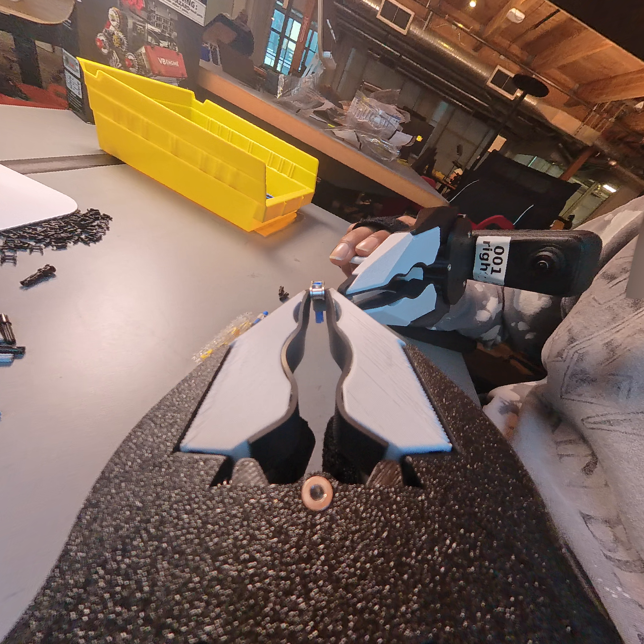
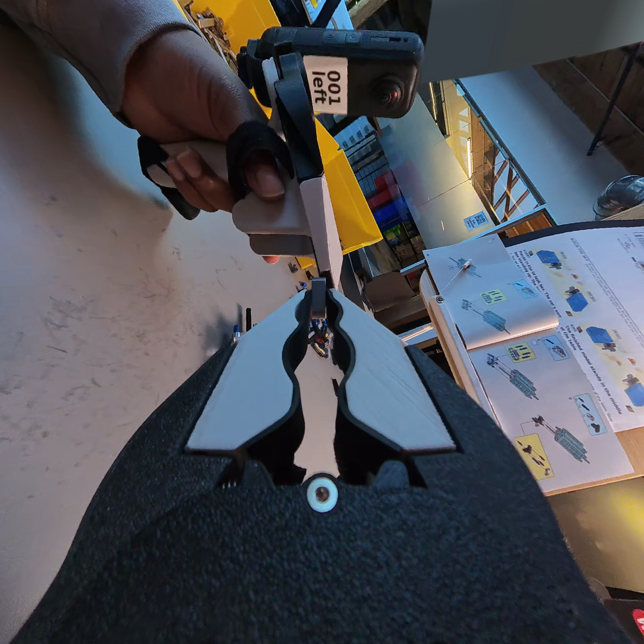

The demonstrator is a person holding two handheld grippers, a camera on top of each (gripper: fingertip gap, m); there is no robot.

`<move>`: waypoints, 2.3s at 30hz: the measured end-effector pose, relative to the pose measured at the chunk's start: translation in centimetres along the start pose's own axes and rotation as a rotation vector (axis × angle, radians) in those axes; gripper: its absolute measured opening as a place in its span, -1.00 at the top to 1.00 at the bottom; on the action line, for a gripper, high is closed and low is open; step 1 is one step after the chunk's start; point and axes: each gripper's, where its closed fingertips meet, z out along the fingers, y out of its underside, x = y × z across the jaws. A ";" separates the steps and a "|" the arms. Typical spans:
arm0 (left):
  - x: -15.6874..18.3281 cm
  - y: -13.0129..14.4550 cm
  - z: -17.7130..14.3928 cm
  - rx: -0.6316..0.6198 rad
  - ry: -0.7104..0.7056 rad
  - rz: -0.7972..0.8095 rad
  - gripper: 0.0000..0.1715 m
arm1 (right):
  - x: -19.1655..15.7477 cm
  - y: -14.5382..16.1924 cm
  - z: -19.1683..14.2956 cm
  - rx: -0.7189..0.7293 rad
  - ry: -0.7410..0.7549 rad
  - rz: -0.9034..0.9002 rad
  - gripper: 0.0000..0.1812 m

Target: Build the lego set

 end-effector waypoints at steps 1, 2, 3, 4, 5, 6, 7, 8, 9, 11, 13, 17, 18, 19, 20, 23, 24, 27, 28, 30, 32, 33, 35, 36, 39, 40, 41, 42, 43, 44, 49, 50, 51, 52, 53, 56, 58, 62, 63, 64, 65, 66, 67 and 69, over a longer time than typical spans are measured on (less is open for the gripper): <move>0.0 0.0 0.0 -0.002 -0.003 0.007 0.92 | 0.0 0.0 0.0 0.000 0.000 0.002 0.94; 0.0 0.0 0.0 -0.004 0.001 0.009 0.92 | -0.1 0.0 0.0 0.002 -0.001 0.003 0.94; 0.0 0.0 -0.1 -0.003 0.010 0.005 0.92 | -0.1 -0.1 0.0 0.004 -0.004 0.006 0.94; 0.1 0.0 -0.1 -0.001 0.021 -0.005 0.92 | -0.2 -0.1 0.0 0.008 -0.006 0.013 0.94; 0.2 0.0 -0.1 0.002 0.035 -0.017 0.92 | -0.2 -0.2 0.0 0.014 -0.009 0.022 0.94; 0.2 0.0 -0.2 0.005 0.047 -0.026 0.92 | -0.2 -0.3 -0.1 0.021 -0.010 0.029 0.94; 0.3 0.0 -0.2 0.004 0.052 -0.029 0.92 | -0.1 -0.3 -0.1 0.023 -0.010 0.029 0.94; 0.2 0.1 -0.2 -0.003 0.052 -0.026 0.91 | -0.2 -0.3 -0.1 0.021 -0.013 0.027 0.94; 0.2 0.1 -0.2 -0.010 0.050 -0.020 0.91 | -0.3 -0.2 -0.1 0.020 -0.016 0.026 0.94; 0.1 0.3 -0.2 -0.020 0.044 -0.004 0.92 | -0.4 -0.2 -0.1 0.018 -0.021 0.027 0.94; 0.1 0.3 -0.3 -0.028 0.044 0.004 0.91 | -0.5 -0.1 0.0 0.018 -0.024 0.031 0.94; 0.1 0.5 -0.3 -0.042 0.059 -0.008 0.91 | -0.7 -0.1 0.0 0.024 -0.037 0.044 0.94; 0.1 0.6 -0.3 -0.047 0.061 -0.006 0.91 | -0.8 -0.1 0.0 0.026 -0.042 0.048 0.94; 0.1 0.6 -0.3 -0.052 0.065 -0.004 0.91 | -0.8 -0.1 -0.1 0.030 -0.046 0.054 0.94; 0.2 0.7 -0.3 -0.054 0.071 -0.003 0.91 | -0.8 -0.2 -0.1 0.035 -0.050 0.063 0.94; 0.5 0.5 -0.5 -0.048 0.107 -0.007 0.91 | -0.7 -0.4 -0.3 0.065 -0.069 0.125 0.94; 0.5 0.1 -0.7 -0.027 0.123 -0.022 0.91 | -0.5 -0.5 -0.4 0.079 -0.069 0.160 0.94; 0.2 -0.6 -1.1 0.026 0.160 -0.110 0.84 | 1.3 -0.6 -0.8 0.148 -0.050 0.378 0.94; 0.2 -0.7 -1.1 0.034 0.172 -0.131 0.85 | 2.2 -0.7 -1.0 0.179 -0.039 0.476 0.94; 0.3 -0.5 -0.8 0.036 0.173 -0.131 0.84 | 3.8 -0.5 -1.4 0.239 -0.027 0.656 0.94; 0.8 -0.3 -0.3 0.029 0.179 -0.126 0.85 | 4.5 -0.3 -1.6 0.279 -0.043 0.786 0.93; 1.1 -0.3 -0.1 0.038 0.190 -0.142 0.85 | 4.5 -0.2 -1.5 0.287 -0.056 0.823 0.93; 1.7 -0.7 0.2 0.073 0.247 -0.225 0.85 | 4.0 -0.2 -1.2 0.282 -0.076 0.824 0.93; 1.9 -0.9 0.2 0.093 0.279 -0.284 0.84 | 3.6 -0.3 -1.0 0.279 -0.086 0.807 0.93; 2.2 -1.5 -0.2 0.145 0.399 -0.466 0.85 | 3.2 -1.0 -0.7 0.304 -0.098 0.795 0.93; 2.4 -1.8 -0.4 0.162 0.444 -0.518 0.85 | 3.1 -1.2 -0.7 0.312 -0.110 0.796 0.93; 2.6 -2.0 -0.5 0.179 0.475 -0.555 0.85 | 3.0 -1.4 -0.8 0.324 -0.121 0.792 0.93; 2.7 -2.1 -0.6 0.187 0.497 -0.579 0.86 | 3.0 -1.6 -0.9 0.338 -0.123 0.790 0.93; 2.9 -2.1 -0.5 0.184 0.515 -0.597 0.87 | 3.0 -1.7 -0.9 0.345 -0.129 0.786 0.93; 3.0 -2.0 -0.5 0.176 0.526 -0.605 0.87 | 2.9 -1.8 -1.0 0.349 -0.136 0.777 0.93; 2.9 -1.8 -0.6 0.155 0.488 -0.532 0.93 | 2.4 -1.6 -0.8 0.318 -0.139 0.711 0.92; 2.8 -1.5 -0.5 0.137 0.455 -0.493 0.93 | 2.2 -1.3 -0.8 0.300 -0.145 0.700 0.92; 2.5 -1.2 -0.4 0.114 0.413 -0.436 0.94 | 2.0 -1.1 -0.7 0.283 -0.160 0.701 0.91; 2.3 -0.9 -0.4 0.090 0.362 -0.360 0.93 | 1.7 -0.8 -0.6 0.271 -0.181 0.717 0.89; 2.0 -0.6 -0.3 0.062 0.303 -0.266 0.94 | 1.5 -0.7 -0.6 0.264 -0.210 0.745 0.88; 0.7 0.7 -0.1 -0.046 0.086 0.072 0.93 | 1.2 -0.5 -0.5 0.260 -0.287 0.851 0.77; -0.3 1.2 -0.1 -0.100 -0.039 0.250 0.93 | 1.1 -0.2 -0.3 0.247 -0.319 0.915 0.65; -1.1 1.9 0.1 -0.161 -0.181 0.468 0.93 | 0.4 0.8 0.3 0.185 -0.337 0.960 0.59; -1.3 2.1 0.1 -0.178 -0.211 0.517 0.93 | 0.3 1.1 0.4 0.160 -0.333 0.964 0.60; -1.5 2.2 0.2 -0.196 -0.241 0.572 0.93 | 0.1 1.5 0.6 0.129 -0.335 0.975 0.61; -1.7 2.4 0.2 -0.220 -0.277 0.627 0.93 | -0.1 2.0 0.8 0.094 -0.334 0.991 0.63; -2.1 2.5 0.1 -0.247 -0.324 0.688 0.93 | -0.2 2.3 1.0 0.067 -0.335 1.005 0.65; -2.5 2.6 0.0 -0.274 -0.368 0.753 0.93 | -0.3 2.3 1.1 0.060 -0.338 1.012 0.68; -2.7 2.9 0.1 -0.316 -0.421 0.872 0.93 | -0.4 2.5 1.3 0.035 -0.319 1.011 0.77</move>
